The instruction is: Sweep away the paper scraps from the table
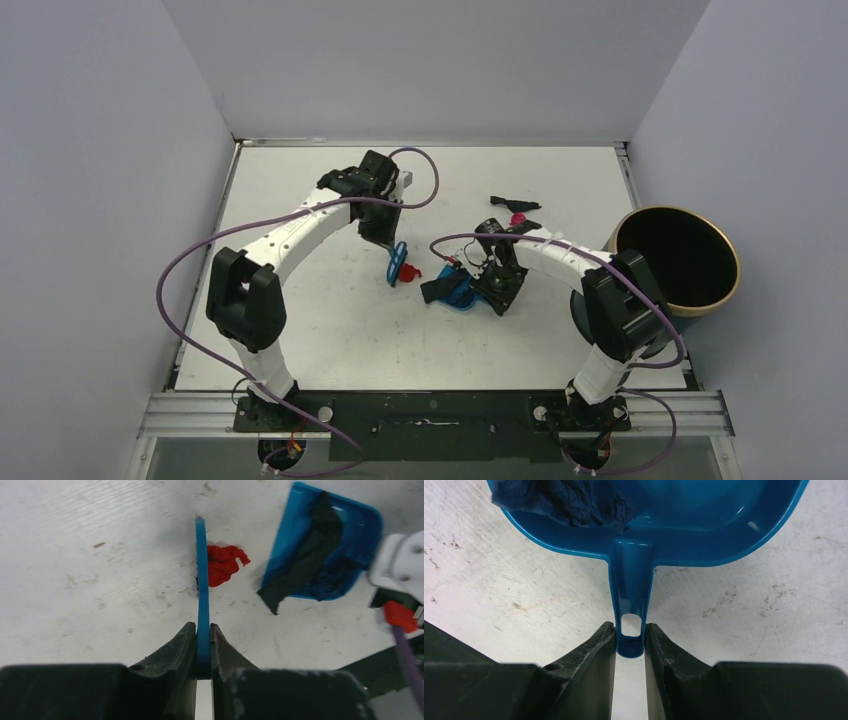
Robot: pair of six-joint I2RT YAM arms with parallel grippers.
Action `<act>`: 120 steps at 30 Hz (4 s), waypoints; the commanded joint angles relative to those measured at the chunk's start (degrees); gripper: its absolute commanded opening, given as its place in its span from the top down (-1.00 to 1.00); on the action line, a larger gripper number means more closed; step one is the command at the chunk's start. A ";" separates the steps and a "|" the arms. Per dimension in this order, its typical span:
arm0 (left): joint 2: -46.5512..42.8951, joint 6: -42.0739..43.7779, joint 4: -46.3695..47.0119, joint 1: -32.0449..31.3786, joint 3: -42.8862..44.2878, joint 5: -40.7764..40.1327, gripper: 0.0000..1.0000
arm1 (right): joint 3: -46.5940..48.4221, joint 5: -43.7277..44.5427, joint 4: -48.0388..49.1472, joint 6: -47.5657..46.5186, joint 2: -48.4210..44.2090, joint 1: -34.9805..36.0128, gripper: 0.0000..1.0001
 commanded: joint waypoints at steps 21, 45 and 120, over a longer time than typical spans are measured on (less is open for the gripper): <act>-16.63 -4.14 10.57 2.90 -1.61 9.20 0.96 | -1.70 -0.51 7.74 -0.04 -7.27 1.42 0.89; -36.01 -6.68 30.43 10.59 -39.30 1.30 1.00 | 12.77 -1.50 -8.73 -7.10 -10.33 -1.89 0.89; -34.29 -6.42 30.43 11.01 -39.66 4.11 1.00 | 46.38 6.59 -29.44 3.24 -20.30 -40.77 0.89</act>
